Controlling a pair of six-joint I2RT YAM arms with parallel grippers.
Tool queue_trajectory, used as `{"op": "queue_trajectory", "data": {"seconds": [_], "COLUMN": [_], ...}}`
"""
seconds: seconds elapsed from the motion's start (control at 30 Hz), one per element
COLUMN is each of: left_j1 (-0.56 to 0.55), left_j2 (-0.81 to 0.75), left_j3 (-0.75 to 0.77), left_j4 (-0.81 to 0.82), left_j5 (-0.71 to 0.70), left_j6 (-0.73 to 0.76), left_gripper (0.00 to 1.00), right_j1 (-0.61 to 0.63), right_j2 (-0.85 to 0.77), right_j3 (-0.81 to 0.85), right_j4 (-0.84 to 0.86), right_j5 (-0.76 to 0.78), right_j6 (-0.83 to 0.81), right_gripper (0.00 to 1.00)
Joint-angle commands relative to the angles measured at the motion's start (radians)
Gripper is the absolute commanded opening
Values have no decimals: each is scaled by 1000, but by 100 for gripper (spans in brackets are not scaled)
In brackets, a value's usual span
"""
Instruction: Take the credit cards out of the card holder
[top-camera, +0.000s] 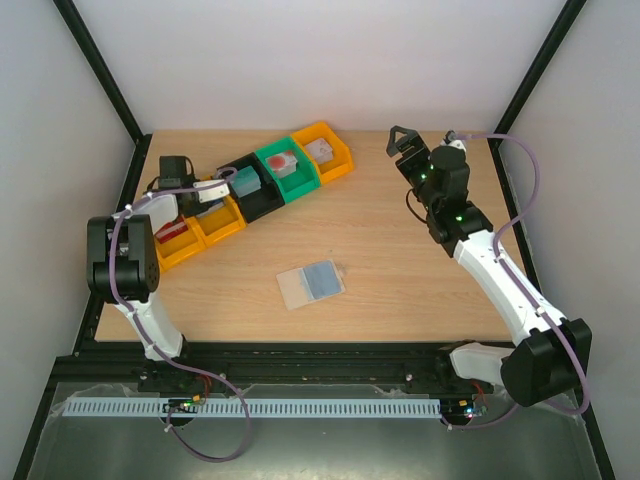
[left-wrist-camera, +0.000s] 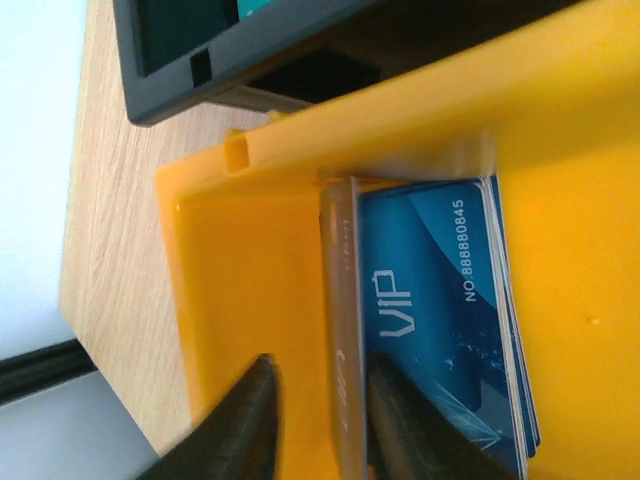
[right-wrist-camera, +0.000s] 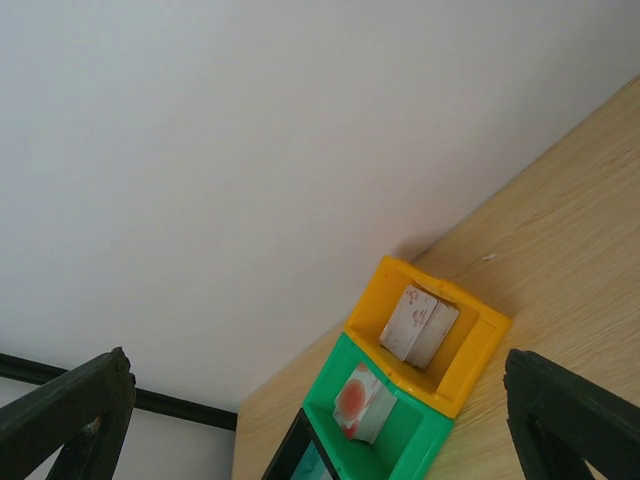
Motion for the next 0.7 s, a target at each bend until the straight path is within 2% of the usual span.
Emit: {"op": "queue_trajectory", "data": {"seconds": [0.0, 0.03, 0.23, 0.43, 0.53, 0.67], "left_j1": [-4, -4, -2, 3, 3, 3], "left_j2": [-2, -3, -15, -28, -33, -105], "left_j3": [-9, -6, 29, 102, 137, 193], "left_j4": [-27, -32, -70, -181, -200, -273], "left_j5": [25, 26, 34, 123, 156, 299], "left_j6": [22, 21, -5, -41, -92, -206], "left_gripper": [36, 42, 56, 77, 83, 89], "right_j1": [-5, -5, -8, -12, -13, -12], "right_j2": [-25, -25, -29, -33, -34, 1], "right_j3": [-6, -7, -1, -1, 9, 55], "right_j4": [-8, -8, -8, -11, -20, -46], "right_j5": [24, 22, 19, 17, 7, -144], "right_j6": [-22, -22, -31, -31, -51, -166], "right_gripper": [99, 99, 99, 99, 99, 99]}}
